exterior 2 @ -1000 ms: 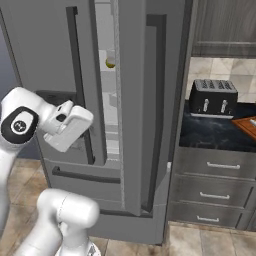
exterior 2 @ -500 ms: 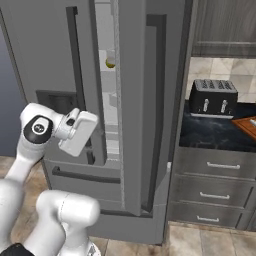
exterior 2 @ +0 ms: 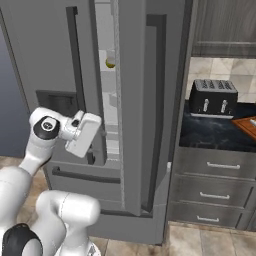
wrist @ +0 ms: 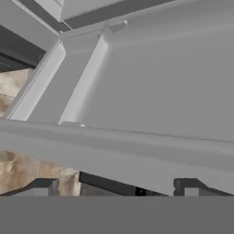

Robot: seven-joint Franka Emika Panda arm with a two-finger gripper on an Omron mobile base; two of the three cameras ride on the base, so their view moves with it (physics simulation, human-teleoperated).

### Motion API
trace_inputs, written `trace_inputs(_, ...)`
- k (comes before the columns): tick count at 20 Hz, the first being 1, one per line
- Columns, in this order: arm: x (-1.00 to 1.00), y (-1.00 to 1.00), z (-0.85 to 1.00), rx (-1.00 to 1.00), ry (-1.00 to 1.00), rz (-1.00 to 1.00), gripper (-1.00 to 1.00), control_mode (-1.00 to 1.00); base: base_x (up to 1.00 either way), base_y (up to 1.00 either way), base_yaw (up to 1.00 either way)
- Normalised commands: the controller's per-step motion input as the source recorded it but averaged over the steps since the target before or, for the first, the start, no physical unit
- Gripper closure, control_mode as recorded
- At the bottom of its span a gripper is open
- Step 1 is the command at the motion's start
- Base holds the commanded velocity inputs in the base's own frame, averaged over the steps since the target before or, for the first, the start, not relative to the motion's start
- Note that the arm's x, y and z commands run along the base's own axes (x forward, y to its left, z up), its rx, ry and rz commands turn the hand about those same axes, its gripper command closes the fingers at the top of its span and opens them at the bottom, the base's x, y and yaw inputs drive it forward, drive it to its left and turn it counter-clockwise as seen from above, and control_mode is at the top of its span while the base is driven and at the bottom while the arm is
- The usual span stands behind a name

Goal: Retrieve a lemon from the fridge and place it on the cutting board with the fish.

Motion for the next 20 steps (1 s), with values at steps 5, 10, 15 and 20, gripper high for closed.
trace_inputs(5,0.43,-0.33,-0.06,-0.01,0.02,0.02,-1.00,-1.00,0.00,0.00,0.00)
trace_inputs(10,0.41,-0.16,-0.02,0.00,0.00,0.07,-1.00,-1.00,0.00,0.00,0.00)
trace_inputs(15,0.08,-0.36,-0.18,0.00,0.02,0.01,-1.00,-1.00,0.00,0.00,0.00)
trace_inputs(20,0.00,-0.87,-0.17,0.00,0.00,0.00,-1.00,-1.00,0.00,0.00,0.00)
